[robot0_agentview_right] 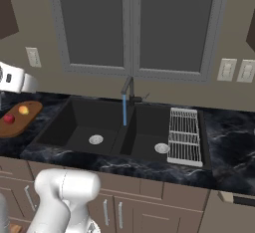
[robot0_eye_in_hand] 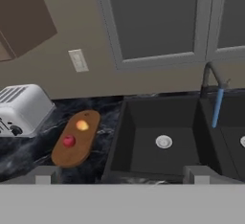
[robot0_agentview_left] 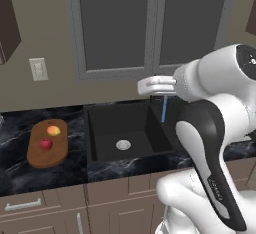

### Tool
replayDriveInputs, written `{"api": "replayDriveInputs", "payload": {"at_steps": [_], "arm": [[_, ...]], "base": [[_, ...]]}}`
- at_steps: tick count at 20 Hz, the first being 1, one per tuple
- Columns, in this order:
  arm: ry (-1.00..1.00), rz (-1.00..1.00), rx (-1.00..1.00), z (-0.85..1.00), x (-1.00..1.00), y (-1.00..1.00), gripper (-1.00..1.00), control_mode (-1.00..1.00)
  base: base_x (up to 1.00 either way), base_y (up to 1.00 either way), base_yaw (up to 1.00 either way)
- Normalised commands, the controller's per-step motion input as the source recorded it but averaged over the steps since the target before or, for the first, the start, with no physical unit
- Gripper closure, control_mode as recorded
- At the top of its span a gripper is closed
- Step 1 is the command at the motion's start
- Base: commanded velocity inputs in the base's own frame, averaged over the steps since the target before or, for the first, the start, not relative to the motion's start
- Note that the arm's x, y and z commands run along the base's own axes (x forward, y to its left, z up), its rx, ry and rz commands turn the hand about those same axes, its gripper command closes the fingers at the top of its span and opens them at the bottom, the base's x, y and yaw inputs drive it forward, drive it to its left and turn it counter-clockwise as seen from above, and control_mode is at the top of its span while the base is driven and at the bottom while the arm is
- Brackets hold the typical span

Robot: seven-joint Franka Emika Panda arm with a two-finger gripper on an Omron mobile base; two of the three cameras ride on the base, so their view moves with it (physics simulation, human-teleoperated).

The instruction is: Pick the mango, apple from the sink and place them on the cutting board to airdry. Then turn off the sink faucet.

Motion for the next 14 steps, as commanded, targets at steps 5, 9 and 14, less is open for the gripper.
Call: {"api": "replayDriveInputs", "payload": {"at_steps": [5, 9, 14], "arm": [[0.0, 0.0, 0.0, 0.08, -0.34, -0.46, -1.0, -1.0], [0.0, -0.02, 0.0, 0.13, -0.29, -0.47, -1.0, -1.0], [0.0, -0.03, 0.0, 0.16, -0.26, -0.54, -1.0, -1.0]], "base": [[0.0, 0.0, 0.0], [0.0, 0.0, 0.0], [0.0, 0.0, 0.0]]}}
